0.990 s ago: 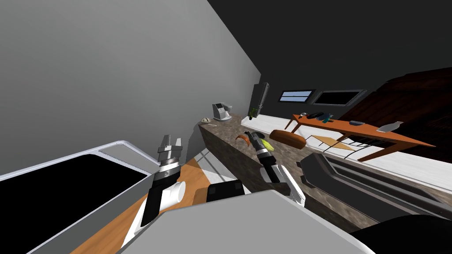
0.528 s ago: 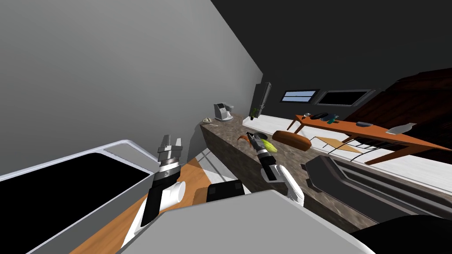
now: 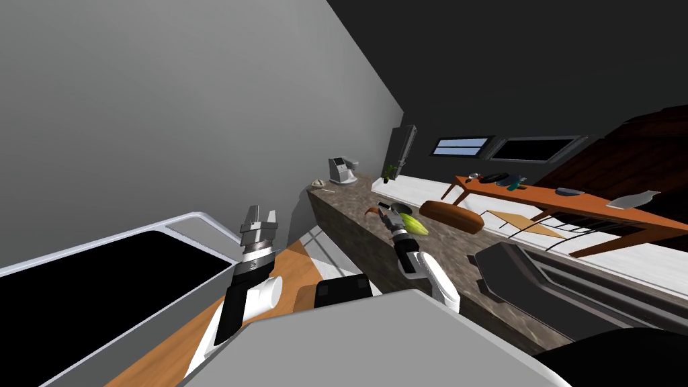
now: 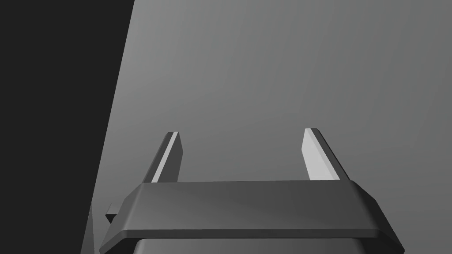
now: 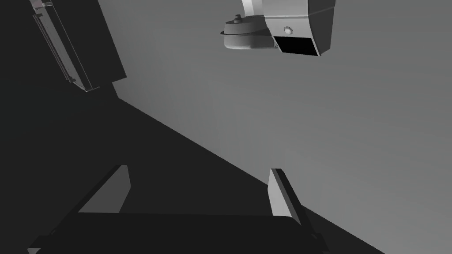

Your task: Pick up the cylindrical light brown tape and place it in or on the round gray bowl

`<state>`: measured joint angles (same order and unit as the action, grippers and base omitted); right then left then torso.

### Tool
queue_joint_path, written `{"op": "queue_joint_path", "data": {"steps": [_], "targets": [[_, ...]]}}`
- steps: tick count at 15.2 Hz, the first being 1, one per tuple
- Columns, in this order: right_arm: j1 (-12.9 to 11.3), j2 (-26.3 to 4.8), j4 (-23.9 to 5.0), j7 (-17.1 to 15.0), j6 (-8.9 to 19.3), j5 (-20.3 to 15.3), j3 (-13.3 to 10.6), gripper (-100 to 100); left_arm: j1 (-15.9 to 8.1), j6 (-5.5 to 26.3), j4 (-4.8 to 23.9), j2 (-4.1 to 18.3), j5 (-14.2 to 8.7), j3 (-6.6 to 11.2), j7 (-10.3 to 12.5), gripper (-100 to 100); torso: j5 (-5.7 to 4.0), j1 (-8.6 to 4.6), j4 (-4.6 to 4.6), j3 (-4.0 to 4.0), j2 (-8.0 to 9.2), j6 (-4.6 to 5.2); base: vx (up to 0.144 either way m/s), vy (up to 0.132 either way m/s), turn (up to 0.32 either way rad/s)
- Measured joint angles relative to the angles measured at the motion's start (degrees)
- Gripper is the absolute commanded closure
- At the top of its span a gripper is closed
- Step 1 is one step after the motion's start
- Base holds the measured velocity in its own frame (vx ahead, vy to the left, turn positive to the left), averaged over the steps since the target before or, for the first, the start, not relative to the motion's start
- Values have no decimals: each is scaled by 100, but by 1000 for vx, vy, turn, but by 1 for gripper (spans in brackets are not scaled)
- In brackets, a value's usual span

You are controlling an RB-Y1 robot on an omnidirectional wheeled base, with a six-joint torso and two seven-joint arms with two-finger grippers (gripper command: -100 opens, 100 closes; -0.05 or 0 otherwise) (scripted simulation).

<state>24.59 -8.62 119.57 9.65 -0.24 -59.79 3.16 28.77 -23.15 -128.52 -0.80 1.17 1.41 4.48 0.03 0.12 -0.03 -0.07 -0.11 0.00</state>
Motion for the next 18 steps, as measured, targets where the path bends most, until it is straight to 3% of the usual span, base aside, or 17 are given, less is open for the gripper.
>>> {"op": "queue_joint_path", "data": {"steps": [11, 18], "targets": [[-69, 22, -538, 370, 581, -1334, 99, -100, 0, 0, 0, 0, 0, 0, 0, 0, 0, 2, 0, 1, 1, 0, 24, 27, 36], [-140, 77, -983, 554, 895, -2361, 263, -100, 0, 0, 0, 0, 0, 0, 0, 0, 0, 1, 0, 0, 1, 0, 27, 30, 45]]}}
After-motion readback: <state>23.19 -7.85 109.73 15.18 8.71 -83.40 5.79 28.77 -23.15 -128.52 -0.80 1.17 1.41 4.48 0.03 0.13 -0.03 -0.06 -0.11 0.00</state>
